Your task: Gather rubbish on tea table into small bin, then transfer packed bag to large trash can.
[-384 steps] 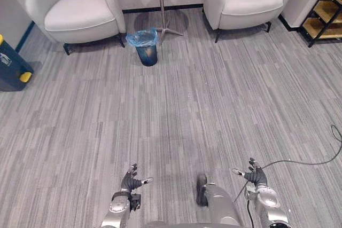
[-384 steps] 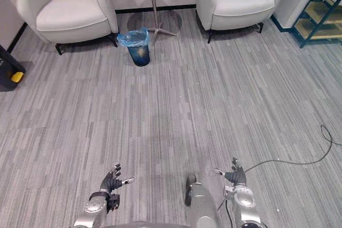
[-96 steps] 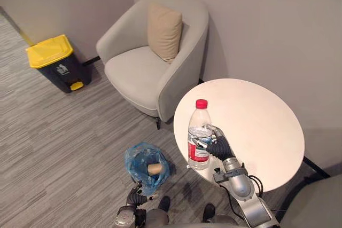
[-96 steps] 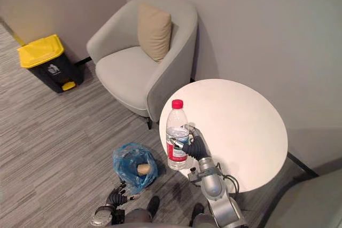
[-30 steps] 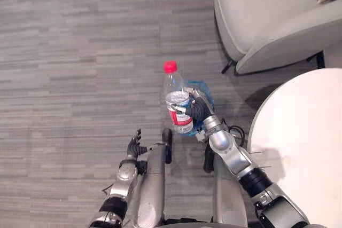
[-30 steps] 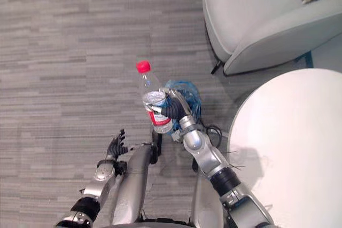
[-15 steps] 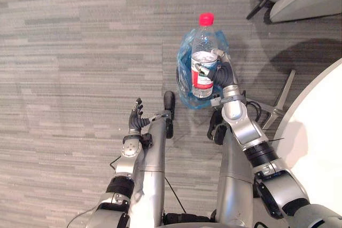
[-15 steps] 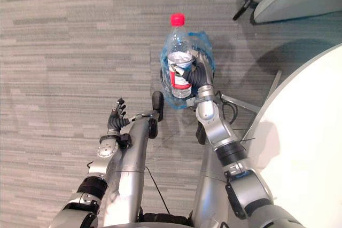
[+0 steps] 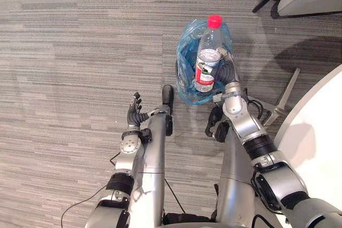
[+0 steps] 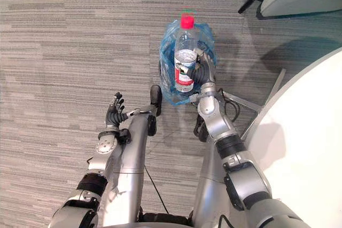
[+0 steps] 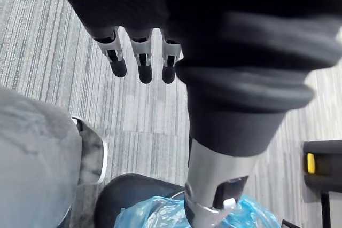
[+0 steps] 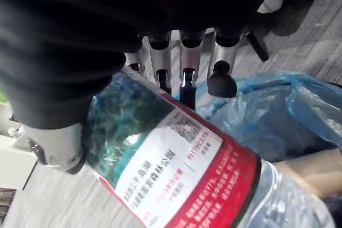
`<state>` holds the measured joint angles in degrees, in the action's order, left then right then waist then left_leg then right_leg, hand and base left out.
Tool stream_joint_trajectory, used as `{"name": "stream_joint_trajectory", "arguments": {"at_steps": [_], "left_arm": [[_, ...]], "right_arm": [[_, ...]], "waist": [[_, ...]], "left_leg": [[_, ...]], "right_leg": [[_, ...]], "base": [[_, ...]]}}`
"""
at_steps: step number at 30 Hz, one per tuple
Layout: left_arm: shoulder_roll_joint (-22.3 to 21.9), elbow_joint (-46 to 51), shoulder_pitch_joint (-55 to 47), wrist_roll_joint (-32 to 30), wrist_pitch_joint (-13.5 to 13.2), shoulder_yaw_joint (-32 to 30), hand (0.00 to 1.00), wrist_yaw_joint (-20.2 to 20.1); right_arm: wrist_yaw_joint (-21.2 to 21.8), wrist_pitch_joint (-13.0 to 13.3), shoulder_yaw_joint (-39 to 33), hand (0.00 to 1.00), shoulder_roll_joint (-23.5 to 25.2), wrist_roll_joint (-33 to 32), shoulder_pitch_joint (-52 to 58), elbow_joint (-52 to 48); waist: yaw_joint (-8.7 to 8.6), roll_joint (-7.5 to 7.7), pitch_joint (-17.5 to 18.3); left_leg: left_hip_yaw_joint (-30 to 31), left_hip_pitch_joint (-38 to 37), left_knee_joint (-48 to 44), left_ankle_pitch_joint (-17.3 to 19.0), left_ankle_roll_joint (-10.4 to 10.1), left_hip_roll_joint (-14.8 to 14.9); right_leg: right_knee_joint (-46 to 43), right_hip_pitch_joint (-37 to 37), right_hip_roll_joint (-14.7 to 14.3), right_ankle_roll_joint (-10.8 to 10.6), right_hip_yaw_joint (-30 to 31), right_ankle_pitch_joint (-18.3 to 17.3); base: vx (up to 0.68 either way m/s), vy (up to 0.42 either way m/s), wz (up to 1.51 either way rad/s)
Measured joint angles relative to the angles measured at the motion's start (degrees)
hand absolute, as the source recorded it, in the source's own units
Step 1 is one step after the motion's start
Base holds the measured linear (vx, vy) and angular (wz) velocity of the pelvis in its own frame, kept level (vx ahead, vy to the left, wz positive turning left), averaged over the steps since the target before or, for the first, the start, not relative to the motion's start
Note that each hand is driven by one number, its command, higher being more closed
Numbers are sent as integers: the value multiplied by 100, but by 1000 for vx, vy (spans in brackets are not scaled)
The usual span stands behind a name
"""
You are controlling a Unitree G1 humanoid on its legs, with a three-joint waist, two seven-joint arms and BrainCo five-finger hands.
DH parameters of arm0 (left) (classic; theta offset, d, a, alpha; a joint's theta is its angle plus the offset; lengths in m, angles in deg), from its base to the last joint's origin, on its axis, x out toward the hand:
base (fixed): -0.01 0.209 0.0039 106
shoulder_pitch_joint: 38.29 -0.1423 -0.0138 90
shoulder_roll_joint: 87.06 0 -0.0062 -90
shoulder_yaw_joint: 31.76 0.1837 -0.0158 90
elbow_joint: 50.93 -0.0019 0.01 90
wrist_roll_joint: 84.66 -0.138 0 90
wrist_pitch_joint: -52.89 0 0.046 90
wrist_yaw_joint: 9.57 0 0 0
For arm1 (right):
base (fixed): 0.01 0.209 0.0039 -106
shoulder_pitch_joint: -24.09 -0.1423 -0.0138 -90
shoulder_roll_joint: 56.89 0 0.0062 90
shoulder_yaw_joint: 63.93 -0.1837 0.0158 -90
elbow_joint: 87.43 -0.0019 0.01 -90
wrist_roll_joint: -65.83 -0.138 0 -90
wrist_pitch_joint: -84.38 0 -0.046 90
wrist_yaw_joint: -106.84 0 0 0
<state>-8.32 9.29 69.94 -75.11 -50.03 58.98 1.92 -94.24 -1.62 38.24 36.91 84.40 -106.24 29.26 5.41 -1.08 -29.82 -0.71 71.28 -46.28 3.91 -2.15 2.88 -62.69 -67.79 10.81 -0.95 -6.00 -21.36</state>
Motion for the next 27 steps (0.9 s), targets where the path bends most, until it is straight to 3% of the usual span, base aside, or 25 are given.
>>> {"name": "stream_joint_trajectory", "arguments": {"at_steps": [8, 17, 27], "left_arm": [[-3, -3, 5, -1, 5, -76, 0, 1], [1, -4, 4, -12, 14, -155, 0, 13], [9, -4, 5, -16, -1, -165, 0, 22]], "right_arm": [[-3, 16, 54, 0, 70, 59, 66, -85], [10, 114, 381, 0, 170, 757, 476, -420], [252, 100, 758, 0, -8, 1983, 644, -458]], "waist": [[-9, 6, -3], [-33, 86, -47], [-145, 90, -48]], "left_leg": [[56, 34, -66, -18, -46, -3], [52, -93, 36, -99, -71, 84], [115, -233, 259, -185, -117, 103]], "right_leg": [[-123, -32, 3, 20, -27, -35], [-14, 93, -72, 50, -65, -20], [172, 239, -93, 92, -174, 10]], "base": [[-11, -13, 2], [-7, -16, -2], [0, 0, 0]]}}
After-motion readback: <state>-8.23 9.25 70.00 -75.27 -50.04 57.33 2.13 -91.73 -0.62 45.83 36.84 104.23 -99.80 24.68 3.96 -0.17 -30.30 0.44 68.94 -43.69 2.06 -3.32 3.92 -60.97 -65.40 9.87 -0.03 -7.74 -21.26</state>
